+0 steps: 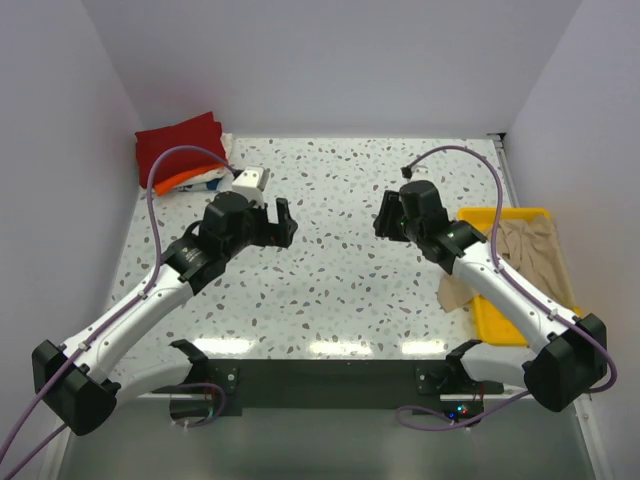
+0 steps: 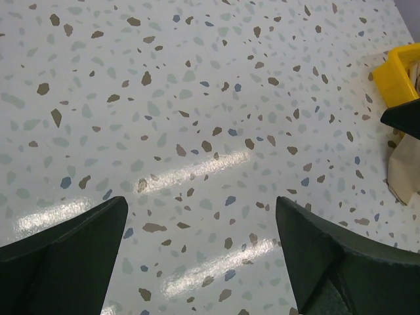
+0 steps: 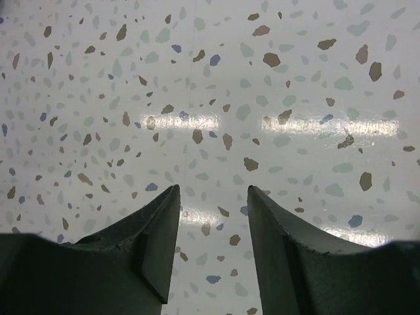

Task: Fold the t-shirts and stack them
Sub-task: Grab the tshirt from the pile

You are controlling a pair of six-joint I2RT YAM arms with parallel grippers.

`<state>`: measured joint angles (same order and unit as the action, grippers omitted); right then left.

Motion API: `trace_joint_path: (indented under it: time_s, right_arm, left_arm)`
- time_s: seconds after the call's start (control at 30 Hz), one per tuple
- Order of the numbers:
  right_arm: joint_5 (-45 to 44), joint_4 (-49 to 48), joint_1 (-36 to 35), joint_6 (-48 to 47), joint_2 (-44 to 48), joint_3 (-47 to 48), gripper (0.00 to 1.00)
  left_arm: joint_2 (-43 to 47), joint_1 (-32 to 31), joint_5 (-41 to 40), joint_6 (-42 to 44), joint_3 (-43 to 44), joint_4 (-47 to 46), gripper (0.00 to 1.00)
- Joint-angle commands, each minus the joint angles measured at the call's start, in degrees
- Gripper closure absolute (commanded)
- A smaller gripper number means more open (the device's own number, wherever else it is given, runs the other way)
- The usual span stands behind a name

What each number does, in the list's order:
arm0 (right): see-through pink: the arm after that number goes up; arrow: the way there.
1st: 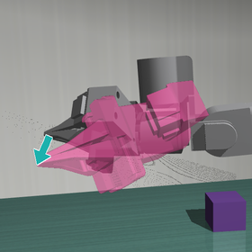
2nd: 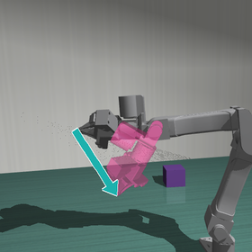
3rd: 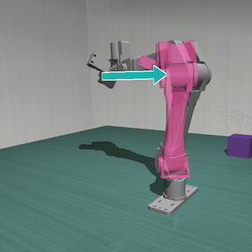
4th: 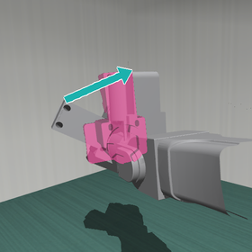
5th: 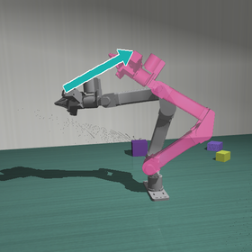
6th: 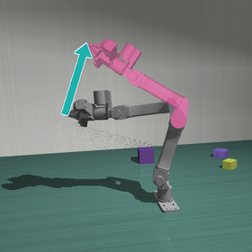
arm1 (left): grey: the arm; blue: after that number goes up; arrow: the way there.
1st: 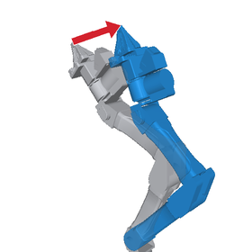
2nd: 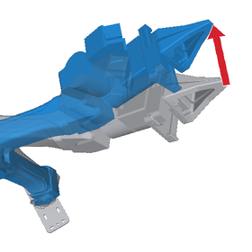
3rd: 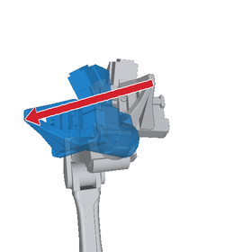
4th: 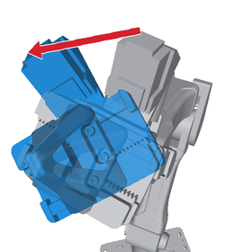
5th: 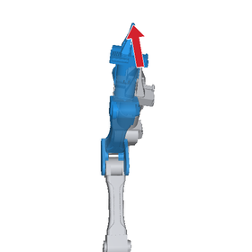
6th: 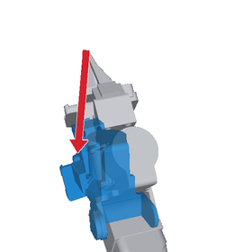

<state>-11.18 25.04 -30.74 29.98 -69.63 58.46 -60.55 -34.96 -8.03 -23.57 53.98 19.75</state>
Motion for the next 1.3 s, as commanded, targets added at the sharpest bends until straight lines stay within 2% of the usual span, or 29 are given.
trace_joint_path:
  time_s: [0.0,0.33,0.37,0.4,0.47,0.6,0.67,0.9,1.07,1.27]
  right_arm:
    - [-3.6,0.1,-0.3,0.3,1.5,-0.3,0.5]
    - [-14.3,10.6,1.5,-1.1,-5.2,10.9,0.43]
    - [-14.0,12.7,3.2,-1.1,-7.3,13.4,0.43]
    - [-10.3,13.3,8.5,-1.3,-8.1,14.3,0.43]
    - [-7.2,13.6,14.5,-1.2,-9.1,15.5,0.44]
    - [-12.2,15.0,27.4,0.5,-10.1,17.1,0.42]
    - [-13.7,13.6,33.0,2.1,-10.4,16.2,0.41]
    - [-17.6,12.5,41.2,8.5,-14.7,11.9,0.4]
    - [-17.0,8.0,44.0,13.8,-16.4,2.6,0.39]
    - [-15.1,3.0,45.7,15.8,-20.1,-2.5,0.41]
  left_arm:
    - [0.2,-0.2,2.2,-0.9,-0.1,-0.2,0.0]
    - [2.5,-0.2,7.8,0.6,0.3,0.5,0.0]
    - [2.2,-0.2,9.1,0.5,0.3,0.4,0.0]
    - [2.0,-0.1,10.1,0.4,0.2,0.2,0.0]
    - [2.1,-0.1,12.6,-0.2,-0.3,-0.8,0.0]
    - [2.5,-0.2,14.8,-0.4,-1.1,-1.2,0.0]
    - [2.6,-0.2,15.6,-0.2,-1.2,-1.1,0.0]
    - [2.5,-0.2,17.8,-0.5,-1.4,-1.2,0.0]
    - [1.4,-0.2,18.0,-0.2,-2.2,-1.3,0.0]
    - [0.1,-0.2,17.8,-0.3,-2.4,-1.1,0.0]
